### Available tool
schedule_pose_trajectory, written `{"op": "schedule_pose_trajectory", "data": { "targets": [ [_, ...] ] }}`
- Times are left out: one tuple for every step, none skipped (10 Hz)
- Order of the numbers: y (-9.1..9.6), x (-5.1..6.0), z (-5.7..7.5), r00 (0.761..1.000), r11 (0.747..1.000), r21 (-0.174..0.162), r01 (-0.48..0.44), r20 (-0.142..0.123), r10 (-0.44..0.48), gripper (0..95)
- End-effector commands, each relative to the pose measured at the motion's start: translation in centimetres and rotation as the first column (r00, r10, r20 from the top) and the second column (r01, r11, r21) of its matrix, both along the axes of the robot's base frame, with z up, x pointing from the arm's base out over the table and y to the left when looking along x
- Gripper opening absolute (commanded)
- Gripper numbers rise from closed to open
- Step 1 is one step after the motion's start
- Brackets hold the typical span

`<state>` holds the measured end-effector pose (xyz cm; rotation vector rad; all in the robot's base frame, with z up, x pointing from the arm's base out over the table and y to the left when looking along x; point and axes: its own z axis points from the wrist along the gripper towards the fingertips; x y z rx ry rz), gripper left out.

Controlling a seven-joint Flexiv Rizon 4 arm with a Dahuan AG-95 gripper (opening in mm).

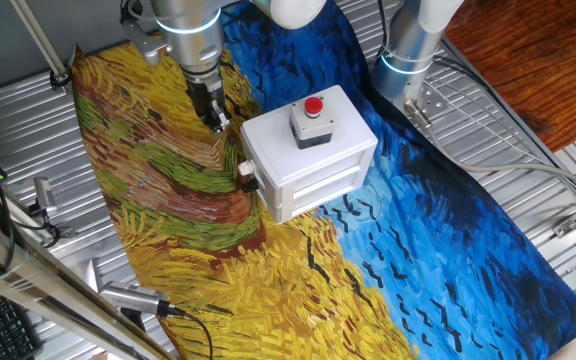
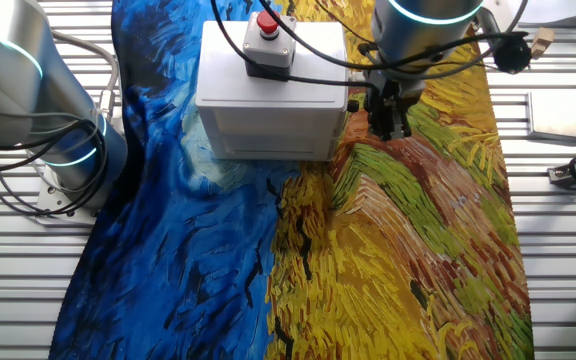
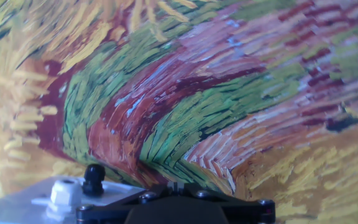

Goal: Take something out of a drawer

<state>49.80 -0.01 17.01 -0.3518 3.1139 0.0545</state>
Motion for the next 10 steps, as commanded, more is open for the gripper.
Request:
{"op": "schedule_pose_trajectory", "data": {
  "targets": [
    [0.0, 0.0, 0.0, 1.0, 1.0, -0.013, -0.028, 0.0, 0.028, 0.0],
    [0.0, 0.0, 0.0, 0.999, 0.999, -0.009, -0.04, 0.0, 0.04, 0.0],
    [0.0, 0.0, 0.0, 0.999, 0.999, -0.001, -0.045, 0.0, 0.045, 0.0],
    [0.0, 0.0, 0.0, 1.0, 1.0, -0.009, -0.03, -0.003, 0.03, 0.0],
    [0.0, 0.0, 0.0, 1.0, 1.0, -0.015, -0.001, -0.001, 0.001, 0.0],
    [-0.3, -0.1, 0.0, 0.998, 0.998, -0.012, 0.062, 0.0, -0.062, 0.0],
    [-1.7, 0.0, -0.1, 0.997, 0.997, -0.002, 0.081, 0.001, -0.081, 0.0],
    [-1.7, 0.0, -0.1, 0.998, 0.998, 0.008, 0.067, 0.001, -0.067, 0.0],
    [-1.7, 0.0, -0.1, 0.997, 0.997, 0.02, 0.073, 0.001, -0.073, 0.0],
    [-1.7, 0.0, -0.1, 0.998, 0.998, 0.017, 0.061, -0.006, -0.061, 0.0]
  ]
}}
